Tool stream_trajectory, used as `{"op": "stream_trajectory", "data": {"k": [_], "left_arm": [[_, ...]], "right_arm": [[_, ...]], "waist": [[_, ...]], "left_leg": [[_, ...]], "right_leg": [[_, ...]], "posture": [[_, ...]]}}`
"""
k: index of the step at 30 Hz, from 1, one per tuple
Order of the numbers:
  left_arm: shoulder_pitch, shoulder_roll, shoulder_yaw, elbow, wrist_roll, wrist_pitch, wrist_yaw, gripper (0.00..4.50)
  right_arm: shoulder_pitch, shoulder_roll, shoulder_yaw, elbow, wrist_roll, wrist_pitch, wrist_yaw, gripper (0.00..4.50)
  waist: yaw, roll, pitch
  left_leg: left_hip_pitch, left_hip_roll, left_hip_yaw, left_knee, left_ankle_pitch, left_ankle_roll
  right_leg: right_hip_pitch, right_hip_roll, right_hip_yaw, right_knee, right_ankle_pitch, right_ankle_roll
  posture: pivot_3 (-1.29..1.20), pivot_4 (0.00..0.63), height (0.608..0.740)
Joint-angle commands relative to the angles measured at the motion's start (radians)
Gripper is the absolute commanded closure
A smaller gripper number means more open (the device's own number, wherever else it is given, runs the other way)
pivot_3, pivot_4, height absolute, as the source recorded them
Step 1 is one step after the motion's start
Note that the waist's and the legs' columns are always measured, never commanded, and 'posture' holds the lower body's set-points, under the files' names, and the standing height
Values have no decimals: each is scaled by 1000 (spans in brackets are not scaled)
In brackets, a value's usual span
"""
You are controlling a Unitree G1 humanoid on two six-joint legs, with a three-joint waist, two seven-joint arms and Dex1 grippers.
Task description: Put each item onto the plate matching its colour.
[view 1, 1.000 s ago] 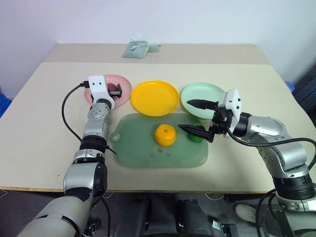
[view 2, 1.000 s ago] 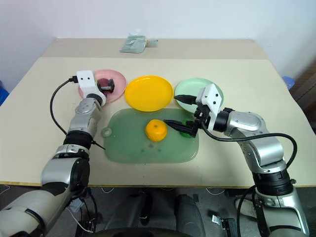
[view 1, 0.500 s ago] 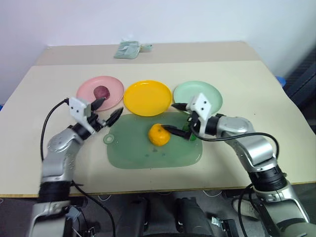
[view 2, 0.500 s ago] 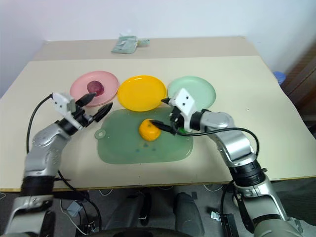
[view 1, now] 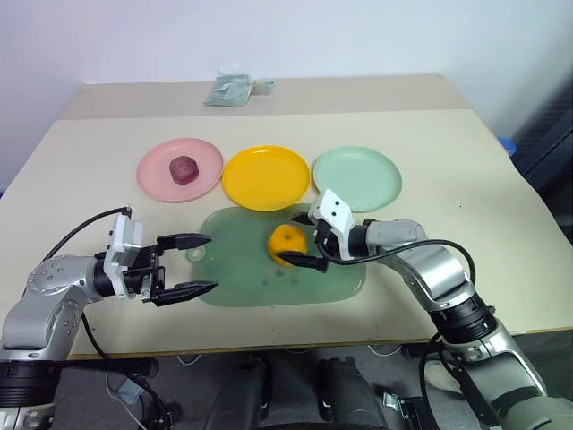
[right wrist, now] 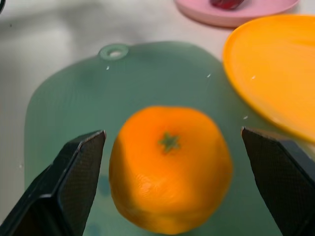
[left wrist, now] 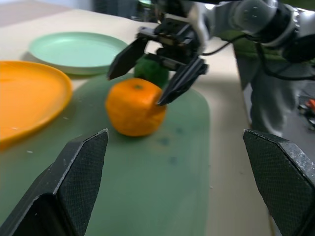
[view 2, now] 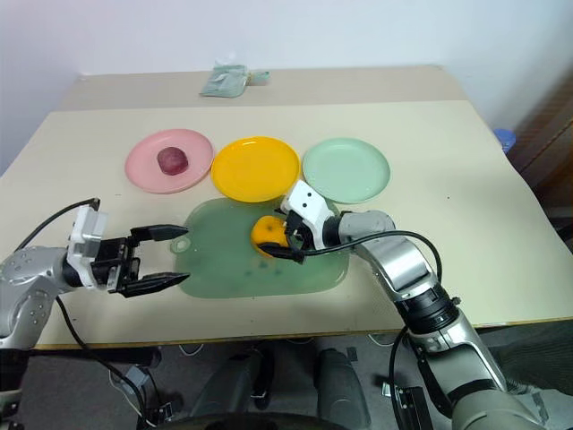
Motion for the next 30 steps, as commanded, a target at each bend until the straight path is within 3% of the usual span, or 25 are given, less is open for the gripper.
{"op": "stream_trajectory", "data": {"k": [1,4,8,9,17,20,23,30], "left_arm": [[7,13,12,-42,12,-31,-15,36],[9,8,16,-45,20,-37,-7,36],[22,-9,31,-53,23,-37,30,0],[25,-15,33,-54,29,-41,48,0],[25,-134,48,-72,88,-37,321,0],[15,-203,42,-102,117,-19,471,0],[13,-230,33,-125,134,-20,524,0],[-18,-311,-6,-159,212,-51,654,0]], "right_arm": [[-21,18,15,15,-22,-19,11,0],[-29,40,21,49,-38,-30,11,0],[-45,68,4,65,-44,-48,5,1170],[-49,75,-5,61,-42,-53,4,1274],[-130,139,-61,93,-38,-70,-34,1274],[-238,220,-103,240,-78,-141,-135,1274],[-295,254,-118,345,-106,-189,-172,1274],[-641,405,-189,1089,-199,-544,-358,1274]], "waist": [[0,0,0],[-1,0,0],[-1,0,0],[-1,0,0],[0,0,0],[-3,0,0],[-2,0,0],[-7,0,0]], "left_leg": [[0,0,0,0,0,0],[0,0,0,0,0,0],[0,0,0,0,0,0],[0,0,0,0,0,0],[0,0,0,0,0,0],[0,0,0,0,0,0],[0,0,0,-1,1,-1],[0,-1,0,-1,2,-3]], "right_leg": [[0,0,0,0,0,0],[0,0,0,0,0,0],[-1,0,0,0,0,0],[-1,0,0,0,0,0],[-1,0,0,1,2,4],[-1,1,0,2,2,4],[-1,2,0,2,2,4],[-1,2,0,3,3,3]], "posture": [[0,150,740],[0,150,740],[0,150,740],[0,150,740],[0,150,740],[0,150,740],[0,150,740],[0,150,740]]}}
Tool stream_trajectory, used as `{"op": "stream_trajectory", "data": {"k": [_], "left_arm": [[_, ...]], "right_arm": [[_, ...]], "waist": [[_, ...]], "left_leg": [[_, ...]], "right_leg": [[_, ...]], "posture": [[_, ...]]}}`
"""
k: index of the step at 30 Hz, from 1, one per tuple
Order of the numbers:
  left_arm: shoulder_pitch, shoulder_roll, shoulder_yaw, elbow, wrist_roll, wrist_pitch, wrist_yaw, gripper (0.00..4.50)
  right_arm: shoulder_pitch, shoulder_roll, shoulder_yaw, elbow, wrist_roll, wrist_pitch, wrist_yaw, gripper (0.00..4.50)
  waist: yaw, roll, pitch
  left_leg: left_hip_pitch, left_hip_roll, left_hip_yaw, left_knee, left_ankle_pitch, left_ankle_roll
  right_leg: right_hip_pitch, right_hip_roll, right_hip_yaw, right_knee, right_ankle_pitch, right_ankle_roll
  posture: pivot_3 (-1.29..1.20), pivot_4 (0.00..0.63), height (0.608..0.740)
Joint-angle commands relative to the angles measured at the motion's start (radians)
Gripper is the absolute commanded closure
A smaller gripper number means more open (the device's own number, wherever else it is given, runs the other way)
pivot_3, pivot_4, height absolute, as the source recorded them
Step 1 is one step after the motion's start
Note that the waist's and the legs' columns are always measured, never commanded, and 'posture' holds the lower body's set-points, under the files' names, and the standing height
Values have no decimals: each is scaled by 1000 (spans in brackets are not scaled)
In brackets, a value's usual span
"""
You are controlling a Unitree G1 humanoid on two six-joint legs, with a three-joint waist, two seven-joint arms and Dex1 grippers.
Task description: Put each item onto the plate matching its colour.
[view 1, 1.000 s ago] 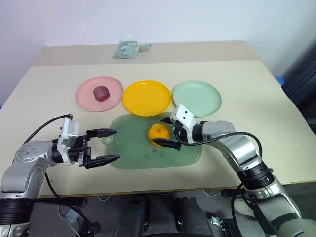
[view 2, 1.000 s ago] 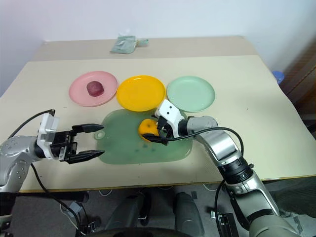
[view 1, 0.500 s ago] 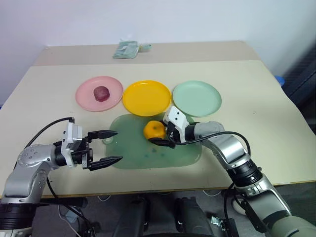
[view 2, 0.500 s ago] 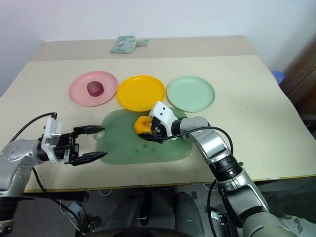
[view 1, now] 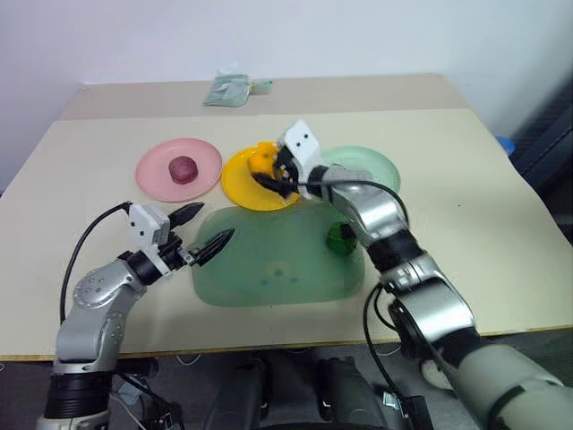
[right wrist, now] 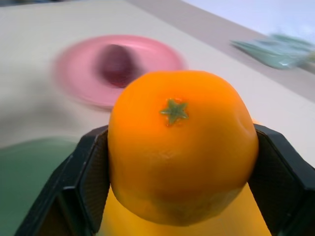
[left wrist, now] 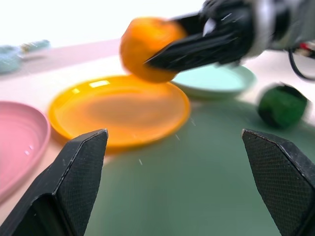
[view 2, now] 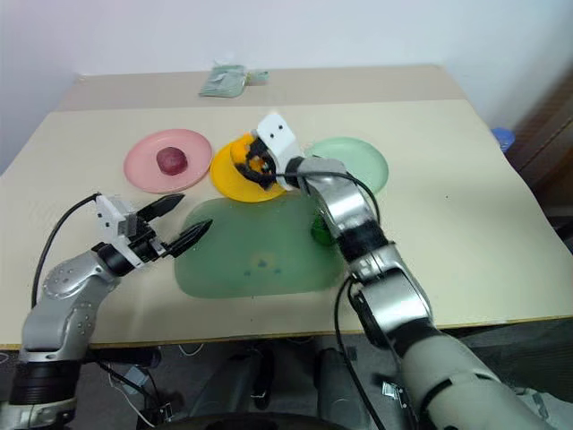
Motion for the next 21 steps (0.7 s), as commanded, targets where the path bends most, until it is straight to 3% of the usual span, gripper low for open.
{"op": "stream_trajectory", "data": {"k": [1,4,6,7,13,18,21], "left_arm": [[0,6,11,-52,11,-27,19,0],[21,15,15,-63,9,-31,8,0],[39,21,20,-71,2,-41,-7,0],[45,24,21,-72,-1,-46,-16,0],[64,48,27,-78,-76,-38,-117,0],[55,115,19,-52,-161,-26,-293,0],[22,152,2,-9,-173,-30,-388,0]], "right_arm": [[-120,45,-52,259,-31,-182,-60,1274],[-167,69,-56,409,-68,-260,-87,1274],[-178,81,-67,461,-81,-287,-92,226],[-181,84,-73,476,-87,-298,-95,43],[-170,56,-118,462,-84,-332,-56,43],[-42,-49,-143,199,-46,-269,88,43],[138,-135,-150,-201,13,-68,166,43]], "waist": [[-4,0,0],[-5,0,0],[-5,0,0],[-5,1,0],[-5,1,1],[0,1,1],[5,2,1]], "left_leg": [[0,0,0,-1,0,0],[0,0,0,-3,1,-2],[0,0,0,-4,1,-2],[0,0,0,-4,1,-2],[0,0,0,-3,1,-2],[0,0,0,-3,1,-1],[0,0,-1,-2,1,-1]], "right_leg": [[-1,0,0,0,0,0],[-2,0,0,0,0,0],[-2,0,0,0,0,-1],[-2,0,0,0,0,-1],[-1,1,0,1,0,-1],[-1,1,0,0,0,-1],[0,0,-1,0,0,-1]], "posture": [[0,150,740],[0,150,740],[0,150,740],[0,150,740],[0,150,740],[0,150,740],[0,150,740]]}}
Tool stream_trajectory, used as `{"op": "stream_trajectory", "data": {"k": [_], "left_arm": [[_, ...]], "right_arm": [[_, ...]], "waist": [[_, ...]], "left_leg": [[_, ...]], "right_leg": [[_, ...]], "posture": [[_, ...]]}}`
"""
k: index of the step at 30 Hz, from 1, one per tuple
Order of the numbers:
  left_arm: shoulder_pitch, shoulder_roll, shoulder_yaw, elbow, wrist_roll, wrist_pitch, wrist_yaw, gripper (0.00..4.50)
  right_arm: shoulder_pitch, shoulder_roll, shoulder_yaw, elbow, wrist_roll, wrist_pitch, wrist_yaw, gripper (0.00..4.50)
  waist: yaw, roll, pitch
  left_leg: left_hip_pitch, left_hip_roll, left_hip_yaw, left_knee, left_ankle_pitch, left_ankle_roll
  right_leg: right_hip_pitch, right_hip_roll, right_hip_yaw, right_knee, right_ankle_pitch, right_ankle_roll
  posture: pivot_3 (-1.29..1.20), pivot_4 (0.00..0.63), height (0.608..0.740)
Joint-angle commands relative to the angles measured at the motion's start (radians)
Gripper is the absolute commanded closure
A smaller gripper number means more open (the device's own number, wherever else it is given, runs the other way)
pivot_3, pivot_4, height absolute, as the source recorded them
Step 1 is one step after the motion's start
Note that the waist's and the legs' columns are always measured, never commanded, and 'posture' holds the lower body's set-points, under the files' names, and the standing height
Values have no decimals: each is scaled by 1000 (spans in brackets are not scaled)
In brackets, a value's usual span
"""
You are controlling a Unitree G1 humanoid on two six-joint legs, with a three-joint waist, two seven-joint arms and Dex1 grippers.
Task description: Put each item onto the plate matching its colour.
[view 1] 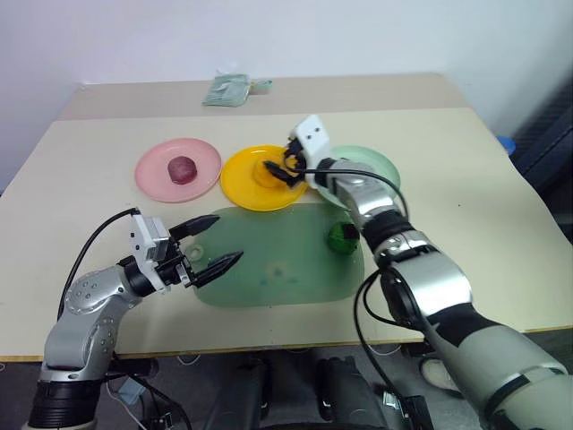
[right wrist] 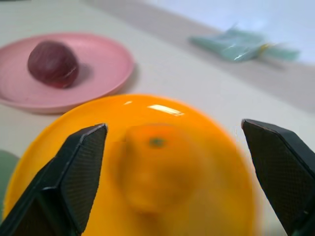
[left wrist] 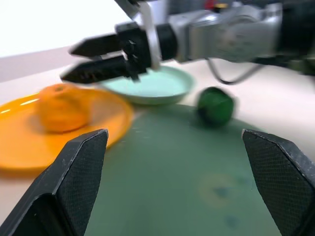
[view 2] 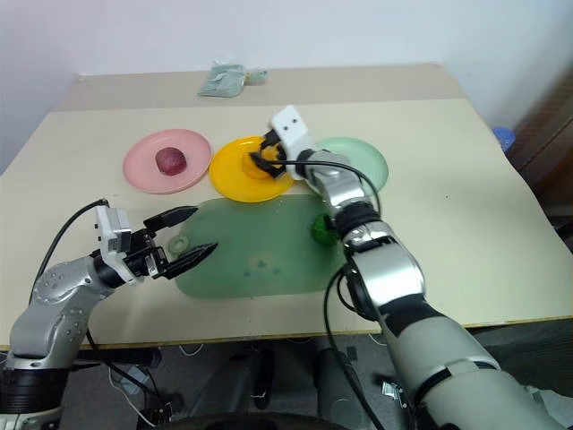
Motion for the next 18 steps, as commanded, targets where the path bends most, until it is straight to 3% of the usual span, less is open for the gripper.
{"op": "stream_trajectory", "data": {"k": [1,8,13,18], "left_arm": [[-44,30,-5,33,-37,-5,-95,0],[-165,41,-79,154,-3,-28,-245,0],[-217,41,-103,214,12,-39,-299,0],[-251,36,-118,239,29,-52,-321,0]], "right_arm": [[157,-82,-18,-443,84,224,79,43],[563,-327,-91,-1100,248,642,148,43],[693,-356,-126,-1262,342,771,122,43],[715,-328,-88,-1223,330,751,77,43]], "waist": [[-1,1,0],[2,2,0],[-1,2,0],[2,2,0]], "left_leg": [[0,0,0,0,0,0],[0,0,0,0,0,1],[0,1,1,1,0,1],[-1,1,1,3,-1,2]], "right_leg": [[0,0,0,0,0,0],[0,-1,0,0,0,0],[0,-1,0,0,-2,-3],[1,-2,0,-1,-2,-3]], "posture": [[0,150,740],[0,150,740],[0,150,740],[0,150,740]]}}
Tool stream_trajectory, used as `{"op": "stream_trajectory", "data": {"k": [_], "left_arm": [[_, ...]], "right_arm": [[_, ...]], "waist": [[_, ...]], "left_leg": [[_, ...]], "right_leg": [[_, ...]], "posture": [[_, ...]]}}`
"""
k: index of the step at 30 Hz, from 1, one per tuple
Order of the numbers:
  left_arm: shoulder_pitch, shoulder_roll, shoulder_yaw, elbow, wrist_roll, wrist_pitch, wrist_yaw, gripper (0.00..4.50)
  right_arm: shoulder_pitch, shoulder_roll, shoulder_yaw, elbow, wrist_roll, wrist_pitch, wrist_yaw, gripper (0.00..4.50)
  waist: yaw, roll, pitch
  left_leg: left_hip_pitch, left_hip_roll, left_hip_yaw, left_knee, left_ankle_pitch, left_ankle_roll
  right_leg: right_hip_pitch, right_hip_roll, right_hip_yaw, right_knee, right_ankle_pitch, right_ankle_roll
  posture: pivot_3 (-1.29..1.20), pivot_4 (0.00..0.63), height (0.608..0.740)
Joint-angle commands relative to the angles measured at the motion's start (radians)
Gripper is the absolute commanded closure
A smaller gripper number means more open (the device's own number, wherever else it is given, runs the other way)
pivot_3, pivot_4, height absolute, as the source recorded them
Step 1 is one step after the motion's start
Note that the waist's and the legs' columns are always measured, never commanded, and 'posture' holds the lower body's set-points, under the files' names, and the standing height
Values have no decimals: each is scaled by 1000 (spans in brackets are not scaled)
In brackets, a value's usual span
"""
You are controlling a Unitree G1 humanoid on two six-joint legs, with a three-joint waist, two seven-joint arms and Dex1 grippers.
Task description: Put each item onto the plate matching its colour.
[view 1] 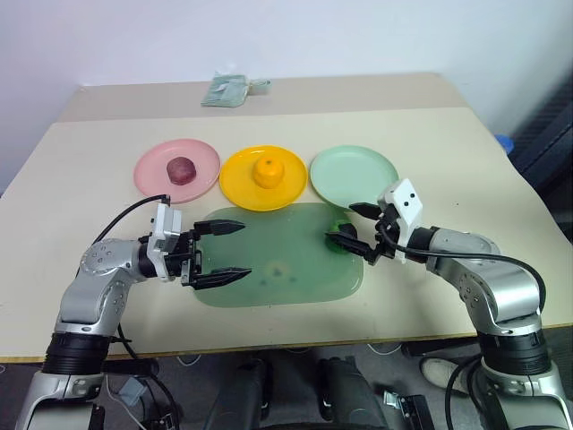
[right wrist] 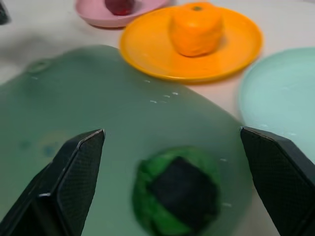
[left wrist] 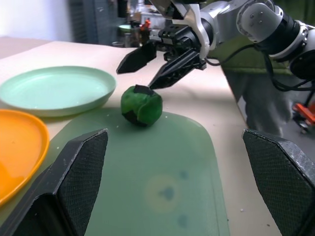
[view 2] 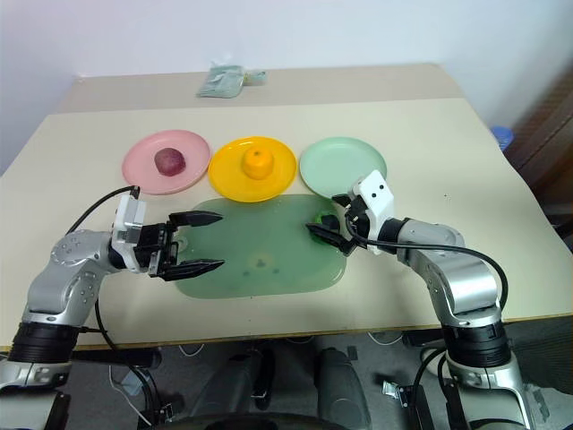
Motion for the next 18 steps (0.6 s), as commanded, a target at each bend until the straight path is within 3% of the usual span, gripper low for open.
{"op": "stream_trajectory", "data": {"k": [1,12,15,18], "left_arm": [[-22,3,-5,-3,13,-23,-18,0],[21,9,5,-64,32,-32,14,0],[39,11,8,-85,33,-27,36,0],[55,11,11,-98,44,-30,66,0]], "right_arm": [[-8,22,36,38,-32,-60,-36,43],[-8,16,124,233,-124,-206,-31,43],[-11,27,113,238,-118,-219,-34,829],[-24,47,90,222,-103,-228,-50,2236]], "waist": [[0,0,0],[0,0,0],[0,0,0],[0,0,0]], "left_leg": [[0,0,0,0,0,0],[0,0,0,0,0,0],[0,0,0,0,0,0],[0,0,0,0,0,0]], "right_leg": [[0,0,0,0,0,0],[0,0,0,0,1,2],[0,0,0,0,1,3],[0,0,0,0,2,3]], "posture": [[0,150,740],[0,150,740],[0,150,740],[0,150,740]]}}
